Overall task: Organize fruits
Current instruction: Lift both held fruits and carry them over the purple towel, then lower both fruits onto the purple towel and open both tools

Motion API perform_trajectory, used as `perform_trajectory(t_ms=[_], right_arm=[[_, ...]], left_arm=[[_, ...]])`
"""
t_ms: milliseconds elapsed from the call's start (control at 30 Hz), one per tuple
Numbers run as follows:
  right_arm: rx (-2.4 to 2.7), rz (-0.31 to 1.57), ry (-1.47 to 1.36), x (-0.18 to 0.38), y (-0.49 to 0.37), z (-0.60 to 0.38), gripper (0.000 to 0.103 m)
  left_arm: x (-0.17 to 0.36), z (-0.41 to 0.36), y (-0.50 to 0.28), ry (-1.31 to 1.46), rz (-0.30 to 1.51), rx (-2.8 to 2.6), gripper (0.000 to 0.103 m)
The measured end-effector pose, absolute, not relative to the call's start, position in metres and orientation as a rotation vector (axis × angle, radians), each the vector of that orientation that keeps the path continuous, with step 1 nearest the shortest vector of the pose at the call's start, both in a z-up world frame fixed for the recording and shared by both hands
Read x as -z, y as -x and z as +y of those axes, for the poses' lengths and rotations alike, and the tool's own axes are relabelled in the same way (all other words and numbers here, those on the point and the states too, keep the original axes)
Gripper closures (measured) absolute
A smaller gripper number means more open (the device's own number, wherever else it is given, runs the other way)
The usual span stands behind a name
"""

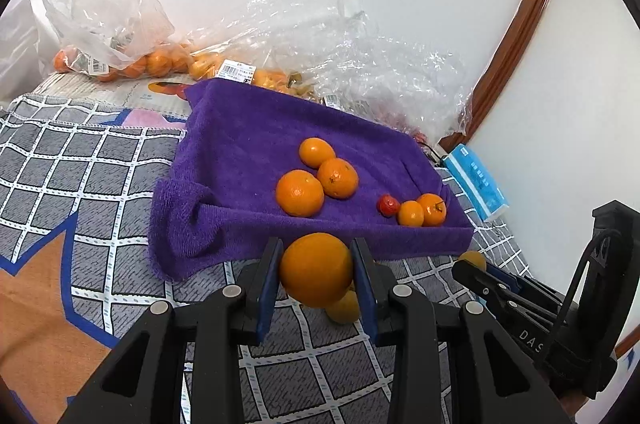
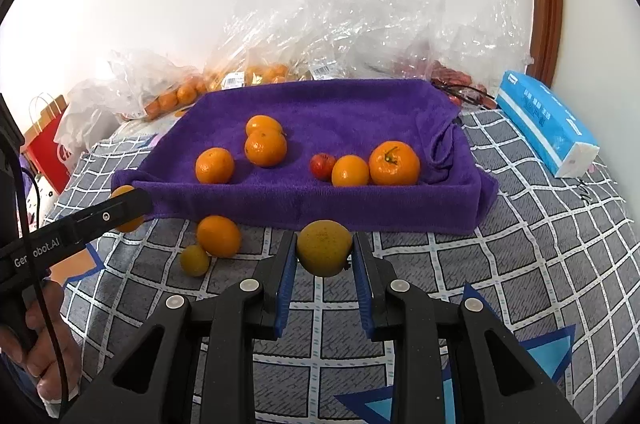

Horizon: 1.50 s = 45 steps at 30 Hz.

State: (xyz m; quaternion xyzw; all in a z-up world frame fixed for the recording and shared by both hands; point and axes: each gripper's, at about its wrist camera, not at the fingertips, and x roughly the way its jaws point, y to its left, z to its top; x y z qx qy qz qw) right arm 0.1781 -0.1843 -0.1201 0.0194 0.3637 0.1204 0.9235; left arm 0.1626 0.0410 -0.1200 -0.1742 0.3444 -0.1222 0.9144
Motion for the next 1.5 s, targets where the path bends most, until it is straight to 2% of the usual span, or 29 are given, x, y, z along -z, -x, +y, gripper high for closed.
perform_trajectory(t_ms=[1233, 1500], right_arm=[[-0.251, 0.711, -0.025, 0.103, -0.193, -0.179, 0.075], [-0.264, 0.692, -0.008, 0.098, -0.196, -0.181, 0.075]], left_arm=[[0.114, 0.051, -0.160, 0.381, 0.683, 0.202, 0.070], [0.098, 0.057, -0.159, 0.384, 0.669, 0.184, 0.070]])
